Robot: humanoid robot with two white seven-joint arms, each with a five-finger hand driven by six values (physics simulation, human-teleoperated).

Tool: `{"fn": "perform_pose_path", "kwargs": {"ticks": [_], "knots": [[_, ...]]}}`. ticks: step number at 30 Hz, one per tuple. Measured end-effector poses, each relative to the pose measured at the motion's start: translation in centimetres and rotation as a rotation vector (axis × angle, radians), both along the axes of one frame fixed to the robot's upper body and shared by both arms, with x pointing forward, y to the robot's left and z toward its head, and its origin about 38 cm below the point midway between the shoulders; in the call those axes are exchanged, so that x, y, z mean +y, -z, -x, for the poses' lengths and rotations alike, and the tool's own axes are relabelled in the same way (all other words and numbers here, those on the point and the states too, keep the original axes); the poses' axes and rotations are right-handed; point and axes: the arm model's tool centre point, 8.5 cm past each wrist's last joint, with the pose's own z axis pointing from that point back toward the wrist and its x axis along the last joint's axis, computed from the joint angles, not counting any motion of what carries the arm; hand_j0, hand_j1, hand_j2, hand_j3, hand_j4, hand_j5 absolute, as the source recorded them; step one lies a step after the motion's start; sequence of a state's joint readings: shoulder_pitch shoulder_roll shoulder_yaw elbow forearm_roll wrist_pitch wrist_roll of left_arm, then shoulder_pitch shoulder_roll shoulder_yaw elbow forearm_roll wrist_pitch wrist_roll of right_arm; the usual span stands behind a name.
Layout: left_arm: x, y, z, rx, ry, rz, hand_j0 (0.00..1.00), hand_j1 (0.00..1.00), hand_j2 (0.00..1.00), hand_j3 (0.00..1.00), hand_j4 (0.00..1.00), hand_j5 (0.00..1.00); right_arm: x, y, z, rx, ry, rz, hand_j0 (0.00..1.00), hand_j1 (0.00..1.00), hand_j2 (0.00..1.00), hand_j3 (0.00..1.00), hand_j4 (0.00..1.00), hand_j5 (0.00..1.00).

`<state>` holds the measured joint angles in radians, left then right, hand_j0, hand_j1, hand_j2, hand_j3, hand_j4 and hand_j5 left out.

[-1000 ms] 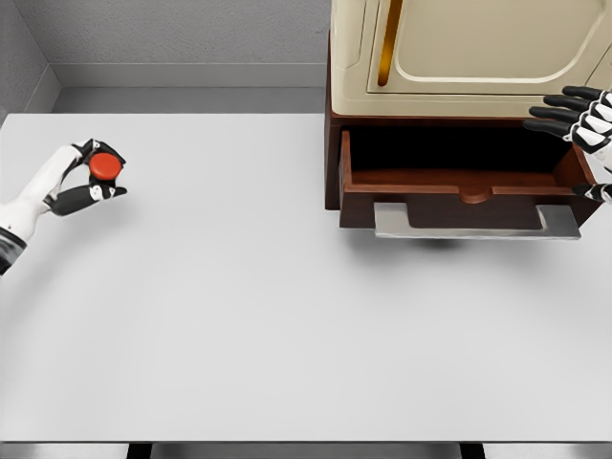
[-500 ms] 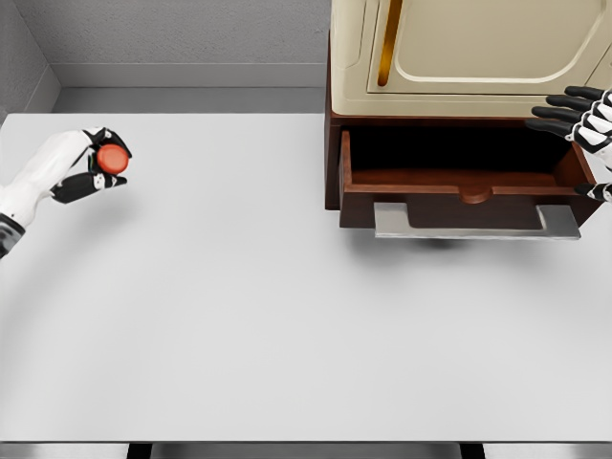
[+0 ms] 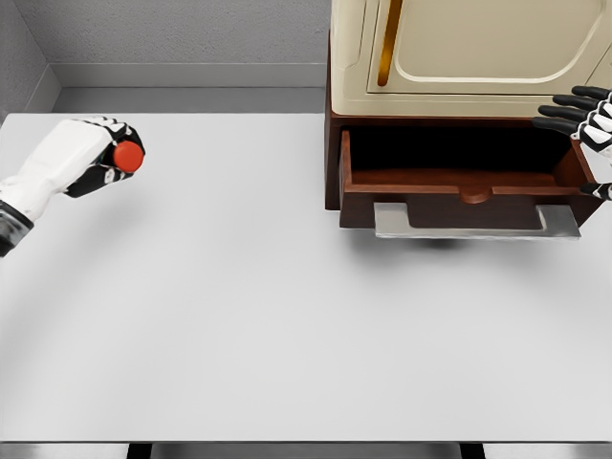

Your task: Put the switch into the drawer with left arm, and close the drawer with right arm

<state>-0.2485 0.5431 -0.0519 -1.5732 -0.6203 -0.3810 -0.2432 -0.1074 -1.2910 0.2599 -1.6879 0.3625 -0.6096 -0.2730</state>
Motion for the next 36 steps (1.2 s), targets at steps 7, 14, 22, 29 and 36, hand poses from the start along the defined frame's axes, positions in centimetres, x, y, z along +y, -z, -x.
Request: {"fn": "perform_pose_path", "kwargs": {"ticks": [7, 14, 22, 29, 36], "knots": [[-2.7, -1.8, 1.5, -0.084, 0.063, -0.089, 0.28, 0.28, 0.28, 0.28, 0.28, 0.28, 0.0, 0.0, 0.0, 0.0, 0.0, 0.0, 1.0, 1.0, 1.0, 1.0, 1.0, 1.0], [-5.3, -3.7, 2.3, -0.155, 0.131, -0.125, 0.28, 0.28, 0.28, 0.28, 0.28, 0.28, 0.0, 0.0, 0.0, 0.0, 0.001, 0.001, 1.0, 1.0, 1.0, 1.0, 1.0, 1.0], [-7.7, -5.7, 1.9, -0.221, 0.216, -0.138, 0.27, 0.27, 0.27, 0.27, 0.27, 0.27, -0.1, 0.0, 0.0, 0.001, 0.002, 0.001, 1.0, 1.0, 1.0, 1.0, 1.0, 1.0], [-10.4, -6.6, 1.6, -0.252, 0.295, -0.141, 0.27, 0.27, 0.27, 0.27, 0.27, 0.27, -0.2, 0.1, -0.1, 0.001, 0.007, 0.002, 1.0, 1.0, 1.0, 1.0, 1.0, 1.0], [-13.2, -7.7, 1.1, -0.293, 0.349, -0.148, 0.27, 0.27, 0.27, 0.27, 0.27, 0.27, -0.3, 0.2, -0.1, 0.002, 0.009, 0.002, 1.0, 1.0, 1.0, 1.0, 1.0, 1.0]]}}
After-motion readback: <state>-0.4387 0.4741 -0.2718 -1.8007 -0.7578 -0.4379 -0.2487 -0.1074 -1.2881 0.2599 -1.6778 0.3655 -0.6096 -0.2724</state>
